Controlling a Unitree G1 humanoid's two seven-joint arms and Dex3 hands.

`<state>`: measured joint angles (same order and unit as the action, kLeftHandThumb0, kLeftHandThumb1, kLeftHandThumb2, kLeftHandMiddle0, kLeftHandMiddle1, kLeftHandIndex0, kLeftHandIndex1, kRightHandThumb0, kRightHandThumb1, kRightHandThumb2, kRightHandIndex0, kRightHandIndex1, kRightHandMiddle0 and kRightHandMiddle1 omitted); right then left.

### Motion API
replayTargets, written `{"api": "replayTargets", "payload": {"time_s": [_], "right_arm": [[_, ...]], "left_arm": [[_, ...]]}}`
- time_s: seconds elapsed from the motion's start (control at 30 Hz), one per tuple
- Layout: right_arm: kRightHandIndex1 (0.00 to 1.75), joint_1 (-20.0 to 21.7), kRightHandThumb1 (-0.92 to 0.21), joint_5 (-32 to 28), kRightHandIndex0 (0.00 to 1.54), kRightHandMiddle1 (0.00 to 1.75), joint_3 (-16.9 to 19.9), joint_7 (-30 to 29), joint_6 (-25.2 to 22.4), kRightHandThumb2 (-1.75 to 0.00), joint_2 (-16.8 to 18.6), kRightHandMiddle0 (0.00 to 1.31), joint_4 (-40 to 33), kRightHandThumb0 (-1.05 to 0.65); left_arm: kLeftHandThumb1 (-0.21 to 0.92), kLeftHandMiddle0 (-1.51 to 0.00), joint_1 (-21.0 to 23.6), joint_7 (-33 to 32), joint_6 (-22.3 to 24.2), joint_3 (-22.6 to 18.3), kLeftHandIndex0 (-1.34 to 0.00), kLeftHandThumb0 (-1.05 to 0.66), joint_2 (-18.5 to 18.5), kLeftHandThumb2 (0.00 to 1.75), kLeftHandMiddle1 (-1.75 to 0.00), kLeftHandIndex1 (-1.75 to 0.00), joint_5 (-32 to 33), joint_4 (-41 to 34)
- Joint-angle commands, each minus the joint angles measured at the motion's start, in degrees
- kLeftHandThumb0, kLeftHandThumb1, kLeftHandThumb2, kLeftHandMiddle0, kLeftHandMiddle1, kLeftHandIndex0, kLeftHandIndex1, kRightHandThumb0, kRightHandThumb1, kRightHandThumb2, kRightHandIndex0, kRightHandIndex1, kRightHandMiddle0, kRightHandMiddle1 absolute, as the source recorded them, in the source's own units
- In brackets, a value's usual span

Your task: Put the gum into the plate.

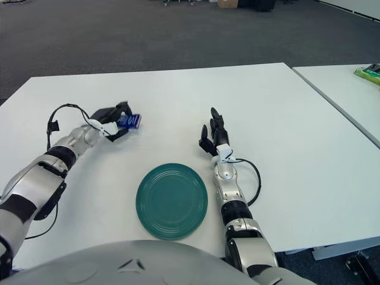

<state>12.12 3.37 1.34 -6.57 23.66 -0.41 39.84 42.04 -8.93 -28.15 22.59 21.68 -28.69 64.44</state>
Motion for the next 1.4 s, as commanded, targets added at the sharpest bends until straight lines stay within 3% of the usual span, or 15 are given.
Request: {"api": "replayTargets", "payload": {"time_s": [0.0, 0.23, 0.5, 0.87, 1.1, 1.37], "right_arm": [[0.00, -8.9, -0.92, -0.1, 0.13, 0.25, 0.7, -0.3, -6.6, -0.87, 0.2, 0.00, 12.7, -0.81], [0.01, -8.5, -0.92, -0.2, 0.14, 0.24, 0.6, 0.1, -5.7, -0.87, 0.0, 0.00, 14.2, -0.83], [0.01, -8.0, -0.92, -0.4, 0.15, 0.28, 0.9, 0.0, -4.9, -0.87, 0.2, 0.00, 15.6, -0.81], [0.01, -7.9, -0.92, -0.4, 0.16, 0.31, 0.8, -0.1, -4.3, -0.87, 0.5, 0.00, 16.4, -0.82], [0.02, -8.4, -0.92, -0.3, 0.18, 0.31, 0.6, 0.6, -4.5, -0.88, 0.5, 0.00, 16.3, -0.81], [0.00, -8.6, -0.92, 0.8, 0.08, 0.10, -0.3, 1.1, -4.4, -0.89, -0.3, 0.00, 15.7, -0.83]], "left_arm": [[0.35, -1.19, -2.0, 1.7, -2.1, -8.3, -0.59, -0.47, 3.3, 1.27, -1.75, -1.75, 8.3, -12.3], [0.30, -1.20, -6.4, 0.9, -1.4, -10.5, -0.62, -0.48, 3.2, 1.33, -1.75, -1.75, 7.6, -28.0], [0.26, -1.20, -11.3, 8.0, 1.8, -7.1, -0.66, -0.49, 2.3, 1.38, -1.75, -1.75, 4.8, -43.8], [0.23, -1.21, -14.6, 16.0, 1.5, -1.0, -0.68, -0.51, 0.3, 1.42, -1.75, -1.75, 1.3, -52.9], [0.22, -1.20, -19.0, 22.8, 2.9, 3.0, -0.69, -0.51, -0.3, 1.43, -1.75, -1.75, 1.4, -60.9], [0.24, -1.21, -21.6, 32.2, 5.0, 7.7, -0.67, -0.51, 1.0, 1.41, -1.75, -1.75, -0.5, -69.7]]}}
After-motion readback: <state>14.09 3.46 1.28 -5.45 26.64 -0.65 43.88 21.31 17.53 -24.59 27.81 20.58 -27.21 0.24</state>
